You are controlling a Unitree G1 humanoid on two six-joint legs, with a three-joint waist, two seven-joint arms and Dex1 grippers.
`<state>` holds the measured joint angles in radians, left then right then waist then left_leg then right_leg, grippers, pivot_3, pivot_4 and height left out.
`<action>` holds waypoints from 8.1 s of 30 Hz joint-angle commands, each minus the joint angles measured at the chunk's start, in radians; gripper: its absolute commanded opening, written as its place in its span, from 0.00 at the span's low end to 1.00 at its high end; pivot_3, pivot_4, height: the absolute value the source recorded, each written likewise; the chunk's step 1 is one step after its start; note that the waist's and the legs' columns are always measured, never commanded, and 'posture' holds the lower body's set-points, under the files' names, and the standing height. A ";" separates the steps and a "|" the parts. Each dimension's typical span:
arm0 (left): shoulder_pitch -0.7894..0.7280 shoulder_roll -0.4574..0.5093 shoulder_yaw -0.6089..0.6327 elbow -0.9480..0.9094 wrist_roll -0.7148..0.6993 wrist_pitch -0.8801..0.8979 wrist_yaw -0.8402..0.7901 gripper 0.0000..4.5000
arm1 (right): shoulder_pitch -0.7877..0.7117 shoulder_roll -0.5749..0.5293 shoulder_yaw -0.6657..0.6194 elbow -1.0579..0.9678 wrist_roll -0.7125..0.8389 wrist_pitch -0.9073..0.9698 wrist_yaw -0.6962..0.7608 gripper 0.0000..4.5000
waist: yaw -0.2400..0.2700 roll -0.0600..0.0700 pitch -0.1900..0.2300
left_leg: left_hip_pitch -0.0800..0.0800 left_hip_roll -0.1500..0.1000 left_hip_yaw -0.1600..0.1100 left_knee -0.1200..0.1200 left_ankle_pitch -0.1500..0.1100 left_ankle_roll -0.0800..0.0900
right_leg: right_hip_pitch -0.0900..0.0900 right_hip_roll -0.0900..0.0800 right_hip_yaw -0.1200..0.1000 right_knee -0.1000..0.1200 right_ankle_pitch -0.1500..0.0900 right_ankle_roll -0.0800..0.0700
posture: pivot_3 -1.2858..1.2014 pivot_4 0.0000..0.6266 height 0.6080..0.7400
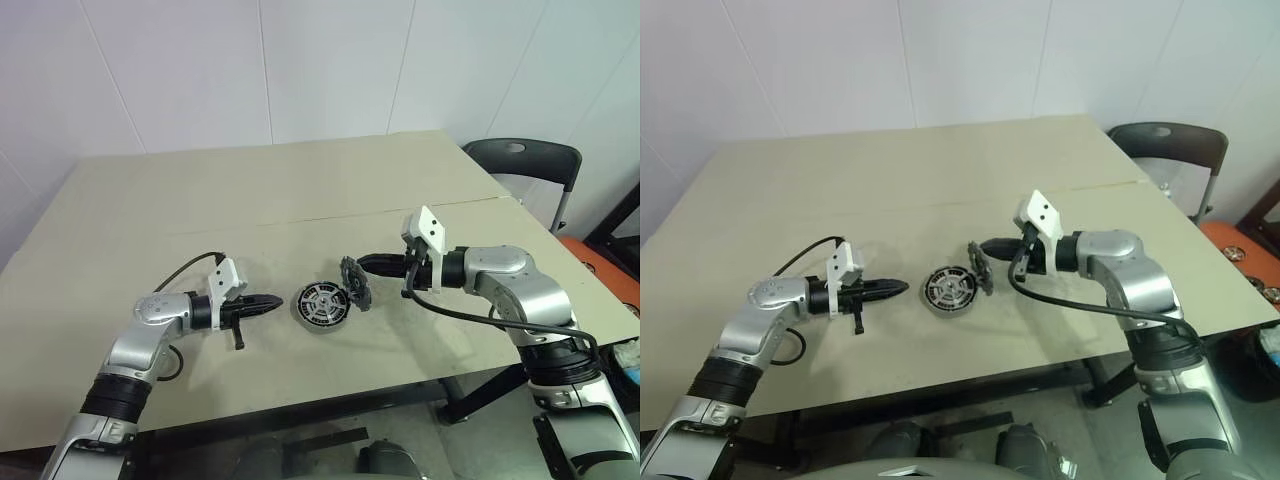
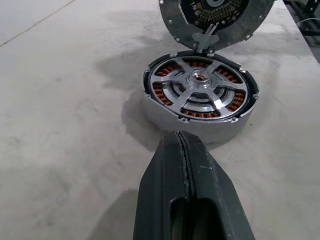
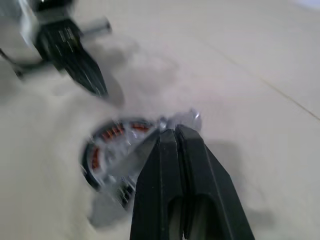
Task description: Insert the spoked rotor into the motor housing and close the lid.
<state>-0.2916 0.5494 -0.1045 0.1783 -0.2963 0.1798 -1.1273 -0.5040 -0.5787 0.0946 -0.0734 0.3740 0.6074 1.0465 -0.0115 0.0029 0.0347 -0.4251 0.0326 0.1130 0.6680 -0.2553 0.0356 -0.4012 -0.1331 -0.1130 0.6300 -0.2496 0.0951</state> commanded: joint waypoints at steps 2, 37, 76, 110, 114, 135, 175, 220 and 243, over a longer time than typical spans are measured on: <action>-0.026 -0.001 0.004 -0.001 0.005 -0.018 -0.006 0.00 | -0.017 0.025 -0.038 -0.066 0.070 0.044 -0.031 0.01 | 0.000 0.000 0.000 | 0.000 0.000 0.000 0.000 0.000 0.000 | 0.000 0.000 0.000 0.000 0.000 0.000 | 0.52 0.00 1.00; -0.053 -0.010 -0.002 0.062 0.049 -0.056 -0.016 0.00 | 0.054 -0.082 0.056 -0.021 -0.079 -0.049 -0.024 0.01 | -0.006 0.000 0.000 | 0.000 0.000 0.001 0.000 0.000 0.000 | 0.002 0.000 0.000 0.001 0.000 0.000 | 0.52 0.00 1.00; -0.076 -0.009 -0.006 0.052 0.073 -0.045 0.020 0.00 | 0.088 0.235 0.091 0.007 -0.013 0.023 -0.213 0.28 | 0.002 0.000 0.000 | 0.000 0.000 0.000 0.000 0.000 0.000 | -0.001 0.000 0.000 0.000 0.001 0.001 | 0.52 0.00 1.00; -0.085 -0.015 -0.016 0.079 0.084 -0.075 0.027 0.00 | 0.152 0.159 0.185 -0.022 -0.121 -0.004 -0.198 0.71 | 0.000 -0.001 -0.001 | 0.000 0.000 0.000 0.000 0.000 0.000 | 0.000 0.000 0.000 0.000 0.001 0.000 | 0.52 0.00 1.00; -0.082 -0.014 -0.014 0.080 0.083 -0.075 0.025 0.00 | 0.151 0.173 0.167 -0.018 -0.117 -0.011 -0.216 0.71 | -0.001 -0.001 -0.001 | 0.000 0.000 0.000 0.000 0.000 0.000 | 0.000 0.001 0.000 0.000 0.001 0.000 | 0.52 0.00 1.00; -0.088 -0.019 -0.014 0.125 0.086 -0.099 0.018 0.00 | 0.132 0.151 0.201 0.004 -0.192 -0.065 -0.247 0.71 | 0.000 -0.001 -0.001 | 0.000 0.000 0.000 0.000 0.000 0.000 | 0.000 0.000 0.000 0.000 0.000 0.000 | 0.52 0.00 1.00; -0.253 -0.166 -0.084 0.202 0.110 -0.142 -0.013 0.00 | 0.178 0.153 0.172 -0.052 -0.104 0.136 -0.234 0.71 | 0.023 -0.007 -0.005 | 0.002 -0.001 -0.001 0.000 -0.001 0.002 | 0.004 0.000 -0.001 -0.003 0.000 -0.001 | 0.52 0.00 1.00; -0.297 -0.199 -0.305 0.480 0.368 -0.243 0.015 0.00 | 0.153 0.117 0.182 -0.005 -0.173 0.063 -0.252 0.98 | 0.022 -0.007 -0.024 | 0.012 0.000 -0.002 -0.002 -0.004 0.000 | 0.015 -0.001 -0.002 -0.010 -0.001 -0.002 | 0.52 0.00 1.00; -0.273 -0.174 -0.270 0.381 0.278 -0.190 -0.118 0.00 | 0.088 0.129 -0.145 0.048 0.152 0.574 -0.345 0.98 | 0.023 -0.001 -0.020 | 0.009 0.000 -0.002 -0.006 -0.004 0.000 | 0.011 -0.001 -0.002 -0.014 0.000 -0.003 | 0.52 0.00 1.00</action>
<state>-0.6019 0.3524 -0.3282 0.5111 -0.0716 -0.0481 -1.2194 -0.3879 -0.4379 -0.0163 0.0165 0.4767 1.1085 0.7007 0.0112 0.0016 0.0145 -0.4159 0.0326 0.1111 0.6620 -0.2594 0.0360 -0.3900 -0.1340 -0.1148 0.6163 -0.2499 0.0921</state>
